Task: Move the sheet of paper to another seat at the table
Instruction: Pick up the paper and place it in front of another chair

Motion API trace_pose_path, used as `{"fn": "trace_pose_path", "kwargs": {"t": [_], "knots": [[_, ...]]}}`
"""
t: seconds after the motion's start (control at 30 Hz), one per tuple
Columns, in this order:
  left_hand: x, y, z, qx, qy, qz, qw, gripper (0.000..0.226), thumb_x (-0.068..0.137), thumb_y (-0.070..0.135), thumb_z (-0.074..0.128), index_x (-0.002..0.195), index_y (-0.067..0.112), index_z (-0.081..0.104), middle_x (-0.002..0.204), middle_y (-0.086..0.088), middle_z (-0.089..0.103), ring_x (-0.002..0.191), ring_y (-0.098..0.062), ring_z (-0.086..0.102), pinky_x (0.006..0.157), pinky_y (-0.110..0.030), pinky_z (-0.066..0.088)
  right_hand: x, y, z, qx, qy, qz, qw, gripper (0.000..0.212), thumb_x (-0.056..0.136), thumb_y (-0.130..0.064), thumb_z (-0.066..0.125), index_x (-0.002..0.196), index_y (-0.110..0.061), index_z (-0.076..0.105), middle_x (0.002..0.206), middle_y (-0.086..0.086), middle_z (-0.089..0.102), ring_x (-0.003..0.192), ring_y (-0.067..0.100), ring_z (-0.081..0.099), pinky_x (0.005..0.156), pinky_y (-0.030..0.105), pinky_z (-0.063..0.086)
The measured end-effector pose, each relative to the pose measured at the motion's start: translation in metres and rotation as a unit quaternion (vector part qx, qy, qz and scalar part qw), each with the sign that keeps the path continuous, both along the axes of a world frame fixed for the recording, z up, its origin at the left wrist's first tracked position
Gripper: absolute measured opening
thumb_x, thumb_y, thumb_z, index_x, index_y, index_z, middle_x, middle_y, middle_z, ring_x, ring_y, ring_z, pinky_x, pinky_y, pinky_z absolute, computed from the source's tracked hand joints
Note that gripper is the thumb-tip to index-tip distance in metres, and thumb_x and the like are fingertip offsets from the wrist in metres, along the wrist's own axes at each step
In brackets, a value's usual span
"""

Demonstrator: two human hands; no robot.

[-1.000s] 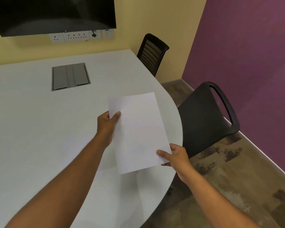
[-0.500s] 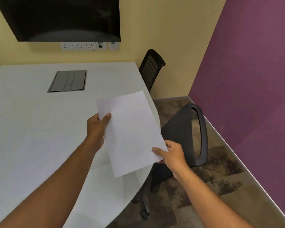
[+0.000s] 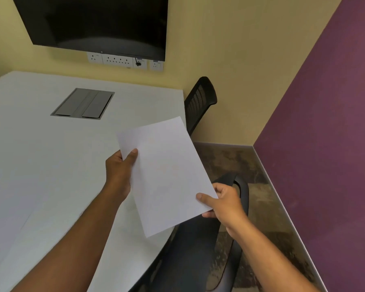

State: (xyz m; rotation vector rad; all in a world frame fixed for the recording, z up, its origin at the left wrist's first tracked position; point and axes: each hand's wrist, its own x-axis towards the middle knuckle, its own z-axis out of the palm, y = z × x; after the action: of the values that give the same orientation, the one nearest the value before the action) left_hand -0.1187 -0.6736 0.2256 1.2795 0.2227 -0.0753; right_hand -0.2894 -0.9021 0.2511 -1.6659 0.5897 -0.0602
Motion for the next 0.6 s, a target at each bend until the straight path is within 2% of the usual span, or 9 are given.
{"fn": "trace_pose_path", "kwargs": {"t": [0.27,0.43,0.5,0.6], "knots": [[0.021,-0.080,0.010,0.027,-0.012,0.047,0.998,0.006,0.101,0.020,0.073,0.097,0.023,0.077,0.087,0.012,0.082,0.080,-0.013,0.076,0.074,-0.032,0.062,0.050,-0.100,-0.003,0.007,0.009,0.048,0.999,0.015,0.091,-0.014,0.081,0.102,-0.020,0.072,0.100,-0.008,0.078,0.087,0.013,0.076,0.065,0.029,0.065],[0.024,-0.114,0.011,0.043,-0.022,0.092,0.995,0.006,0.101,0.019,0.073,0.099,0.023,0.077,0.096,0.008,0.081,0.087,-0.018,0.076,0.079,-0.034,0.062,0.083,-0.152,-0.004,0.020,-0.001,0.103,0.994,0.016,0.091,-0.012,0.080,0.102,-0.019,0.071,0.099,-0.009,0.078,0.080,0.008,0.077,0.065,0.029,0.066],[0.023,-0.148,0.011,0.046,-0.022,0.145,0.988,0.007,0.102,0.019,0.073,0.100,0.024,0.077,0.099,0.007,0.081,0.089,-0.017,0.076,0.080,-0.033,0.062,0.096,-0.193,-0.006,0.029,-0.011,0.151,0.988,0.015,0.091,-0.011,0.079,0.102,-0.018,0.072,0.101,-0.007,0.079,0.081,0.008,0.078,0.067,0.031,0.066],[0.020,-0.162,0.014,0.046,-0.021,0.164,0.985,0.008,0.102,0.018,0.072,0.101,0.024,0.077,0.099,0.006,0.081,0.087,-0.018,0.076,0.079,-0.034,0.062,0.112,-0.208,-0.008,0.034,-0.002,0.155,0.987,0.014,0.091,-0.011,0.080,0.102,-0.017,0.072,0.099,-0.009,0.078,0.083,0.011,0.077,0.067,0.032,0.066]]}}
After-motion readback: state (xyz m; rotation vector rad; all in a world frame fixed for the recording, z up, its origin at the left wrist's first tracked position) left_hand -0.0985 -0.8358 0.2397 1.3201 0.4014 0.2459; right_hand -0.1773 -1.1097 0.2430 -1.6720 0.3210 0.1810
